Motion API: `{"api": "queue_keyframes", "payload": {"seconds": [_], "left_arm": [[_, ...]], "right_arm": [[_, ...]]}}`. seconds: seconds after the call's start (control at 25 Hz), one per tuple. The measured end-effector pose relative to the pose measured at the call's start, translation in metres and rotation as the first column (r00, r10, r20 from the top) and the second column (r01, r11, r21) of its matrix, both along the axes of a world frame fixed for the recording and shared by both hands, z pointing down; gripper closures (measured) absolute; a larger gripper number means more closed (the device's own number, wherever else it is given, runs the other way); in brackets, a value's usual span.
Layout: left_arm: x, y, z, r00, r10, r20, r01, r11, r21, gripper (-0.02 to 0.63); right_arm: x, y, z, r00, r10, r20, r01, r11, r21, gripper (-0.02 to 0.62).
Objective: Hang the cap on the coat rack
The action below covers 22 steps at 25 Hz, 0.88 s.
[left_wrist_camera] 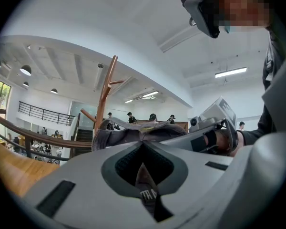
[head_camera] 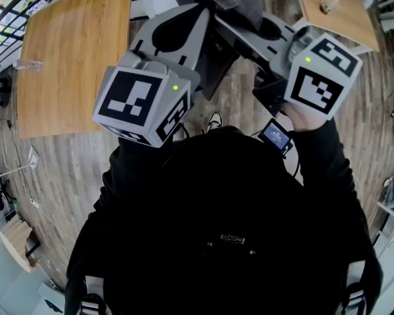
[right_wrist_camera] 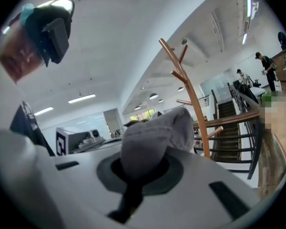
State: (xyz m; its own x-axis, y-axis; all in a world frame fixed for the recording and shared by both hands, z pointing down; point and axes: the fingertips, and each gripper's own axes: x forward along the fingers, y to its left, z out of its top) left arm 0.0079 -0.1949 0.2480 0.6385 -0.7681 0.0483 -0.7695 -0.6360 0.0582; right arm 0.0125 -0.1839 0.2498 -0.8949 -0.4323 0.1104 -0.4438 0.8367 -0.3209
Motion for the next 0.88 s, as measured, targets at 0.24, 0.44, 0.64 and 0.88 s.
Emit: {"api": "queue_keyframes", "payload": {"seconds": [0.24,0.44,0.64,0.88], "left_arm": [[0.002,-0.021,-0.009,1.000,-0.005,-0.008,0.005,1.000,0.009,0.603],[0.003,-0.038,-0.022,1.000,0.020,-0.007,-0.020,1.000,0.021,0.603],[-0.010,-0.051,-0.021,0.999,0.034,-0.007,-0.034,0.999,0.023,0.603],[-0.040,-0.096,-0.032,0.997,0.073,-0.013,-0.073,0.996,0.050,0.603]], "right_arm": [[0.002,-0.021,-0.009,0.999,-0.042,-0.009,0.042,0.999,-0.004,0.591],[0.002,-0.037,-0.023,0.999,-0.039,0.022,0.039,0.999,0.014,0.591],[-0.011,-0.051,-0.021,0.999,-0.023,0.024,0.023,1.000,0.007,0.591],[-0.039,-0.097,-0.029,0.998,0.055,-0.015,-0.054,0.998,0.040,0.591]]}}
